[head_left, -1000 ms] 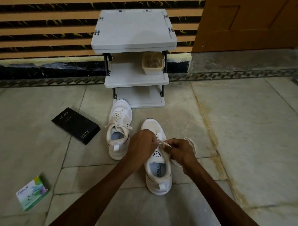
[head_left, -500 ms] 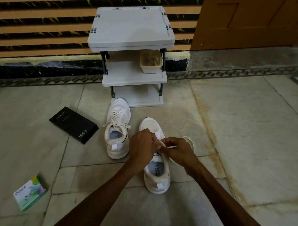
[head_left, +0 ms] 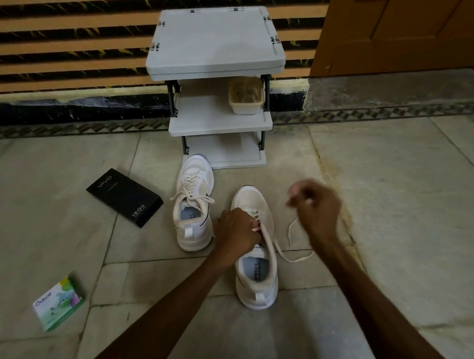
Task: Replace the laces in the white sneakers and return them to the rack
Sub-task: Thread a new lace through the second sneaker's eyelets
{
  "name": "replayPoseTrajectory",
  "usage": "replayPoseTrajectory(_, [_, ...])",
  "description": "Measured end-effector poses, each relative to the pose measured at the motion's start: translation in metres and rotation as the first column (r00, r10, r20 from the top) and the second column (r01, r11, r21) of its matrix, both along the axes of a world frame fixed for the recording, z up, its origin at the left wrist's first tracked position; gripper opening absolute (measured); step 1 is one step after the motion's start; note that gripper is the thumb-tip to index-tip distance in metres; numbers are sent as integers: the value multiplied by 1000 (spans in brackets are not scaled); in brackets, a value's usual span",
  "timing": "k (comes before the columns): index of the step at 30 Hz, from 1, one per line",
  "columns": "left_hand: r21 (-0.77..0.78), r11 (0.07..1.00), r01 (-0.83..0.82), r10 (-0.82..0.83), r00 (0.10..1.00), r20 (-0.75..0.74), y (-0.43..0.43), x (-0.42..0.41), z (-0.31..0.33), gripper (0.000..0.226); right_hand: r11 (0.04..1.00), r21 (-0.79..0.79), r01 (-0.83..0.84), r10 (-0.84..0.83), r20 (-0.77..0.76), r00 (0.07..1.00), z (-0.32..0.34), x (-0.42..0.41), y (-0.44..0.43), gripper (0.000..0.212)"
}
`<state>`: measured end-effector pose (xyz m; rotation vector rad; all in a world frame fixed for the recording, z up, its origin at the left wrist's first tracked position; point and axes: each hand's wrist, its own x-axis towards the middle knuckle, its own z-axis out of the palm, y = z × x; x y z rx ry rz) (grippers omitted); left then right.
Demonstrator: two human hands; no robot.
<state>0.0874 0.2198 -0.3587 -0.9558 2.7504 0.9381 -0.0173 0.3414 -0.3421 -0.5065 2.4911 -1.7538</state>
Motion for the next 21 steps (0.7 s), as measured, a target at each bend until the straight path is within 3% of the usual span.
replayPoseTrajectory(1, [-36, 999, 17, -18, 1000, -11, 1, 1, 0, 12, 973, -215, 85, -68, 83, 994, 19, -11, 2, 16])
replayPoseTrajectory(3, [-54, 998, 7, -9, 999, -43, 1, 4, -2, 14, 764, -603, 230, 27, 385, 922, 57, -26, 5, 19])
replayPoseTrajectory(4, [-64, 998, 7, -10, 999, -51, 0, 5, -1, 13, 692, -675, 255, 131, 465, 875, 68, -28, 5, 22])
replayPoseTrajectory(5, [-75, 997, 8, -12, 998, -57, -2, 5, 0, 10, 753, -622, 216, 172, 503, 847, 70, -27, 4, 23])
replayPoseTrajectory(6, [-66, 998, -1, -4, 998, -67, -4, 3, 1, 7, 898, -428, 98, 144, 498, 855, 62, -25, 3, 20])
replayPoseTrajectory(7, [-18, 1000, -16, 14, 996, -92, -7, 2, 2, 7, 994, -76, -77, 102, 425, 899, 45, -20, 1, 16])
replayPoseTrajectory(8, [62, 997, -39, 47, 990, -133, -10, 1, 3, 7, 923, 294, -249, 149, 323, 935, 24, -15, 1, 12])
replayPoseTrajectory(9, [151, 986, -63, 91, 979, -184, -13, 1, 4, 7, 753, 540, -376, 263, 277, 924, 4, -9, 2, 14])
replayPoseTrajectory(10, [211, 974, -84, 133, 964, -228, -16, 1, 2, 14, 593, 657, -465, 368, 293, 883, -13, -5, 3, 22])
replayPoseTrajectory(11, [243, 967, -81, 146, 954, -262, -20, 3, -1, 23, 523, 672, -524, 429, 324, 844, -23, -1, 4, 28])
replayPoseTrajectory(13, [232, 972, -27, 85, 966, -243, -25, 5, -8, 38, 539, 631, -558, 471, 323, 821, -25, 2, 3, 35])
replayPoseTrajectory(15, [198, 980, 32, -2, 989, -148, -26, 7, -9, 43, 635, 519, -572, 466, 333, 820, -17, 3, 1, 31])
replayPoseTrajectory(18, [203, 978, 54, -26, 990, -137, -25, 9, -14, 39, 813, 207, -543, 426, 425, 799, 11, 2, -5, 27])
replayPoseTrajectory(21, [186, 981, 50, -16, 983, -181, -24, 8, -18, 40, 844, -54, -533, 505, 411, 759, 44, 1, -14, 31])
